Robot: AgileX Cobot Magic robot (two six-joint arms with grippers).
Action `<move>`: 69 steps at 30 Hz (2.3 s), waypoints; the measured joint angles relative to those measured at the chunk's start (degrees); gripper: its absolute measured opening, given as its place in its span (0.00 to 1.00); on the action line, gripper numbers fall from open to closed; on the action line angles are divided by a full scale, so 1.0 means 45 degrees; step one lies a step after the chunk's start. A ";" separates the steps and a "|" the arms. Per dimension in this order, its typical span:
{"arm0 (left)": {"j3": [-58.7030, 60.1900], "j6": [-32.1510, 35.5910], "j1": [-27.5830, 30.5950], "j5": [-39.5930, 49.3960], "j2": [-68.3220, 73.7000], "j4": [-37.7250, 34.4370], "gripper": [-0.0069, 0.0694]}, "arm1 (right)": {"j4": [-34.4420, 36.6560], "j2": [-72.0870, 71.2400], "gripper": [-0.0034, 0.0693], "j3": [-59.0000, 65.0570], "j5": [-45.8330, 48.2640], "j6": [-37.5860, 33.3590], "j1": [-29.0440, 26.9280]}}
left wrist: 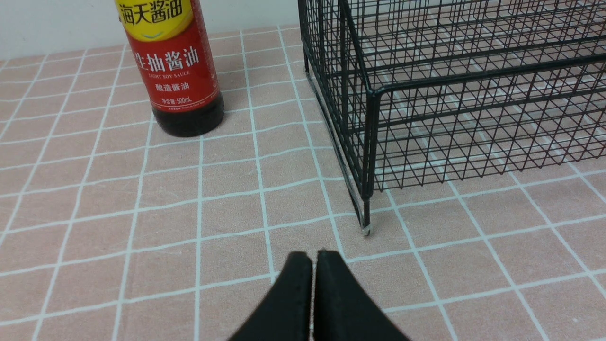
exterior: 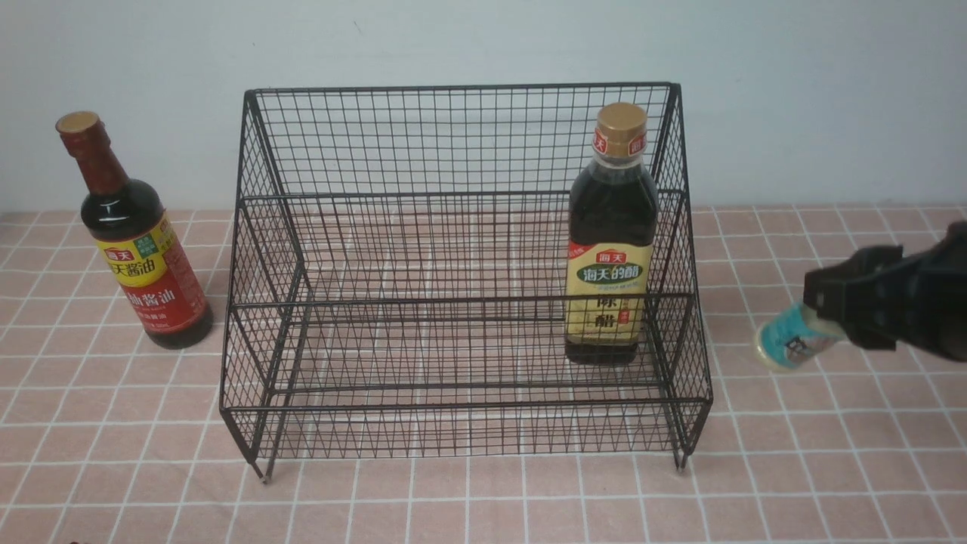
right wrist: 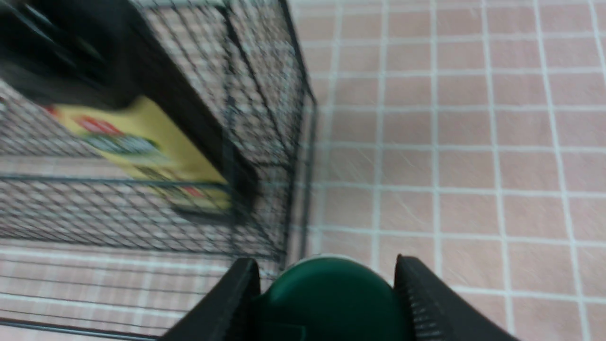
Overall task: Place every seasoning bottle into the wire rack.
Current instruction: Use the right arm to put the condiment bottle back on the shelf
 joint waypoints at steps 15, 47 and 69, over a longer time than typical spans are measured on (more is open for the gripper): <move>0.0000 0.0000 0.0000 0.0000 0.0000 0.0000 0.08 | 0.1123 0.1217 0.51 -0.0474 -0.1518 -0.1561 0.1882; 0.0000 0.0000 0.0000 0.0000 0.0000 0.0000 0.08 | -0.0613 0.4769 0.51 -0.0633 -0.2834 -0.1590 0.1980; 0.0000 0.0000 0.0000 0.0000 0.0000 0.0000 0.08 | -0.0708 0.5168 0.53 -0.0606 -0.2866 -0.1613 0.2870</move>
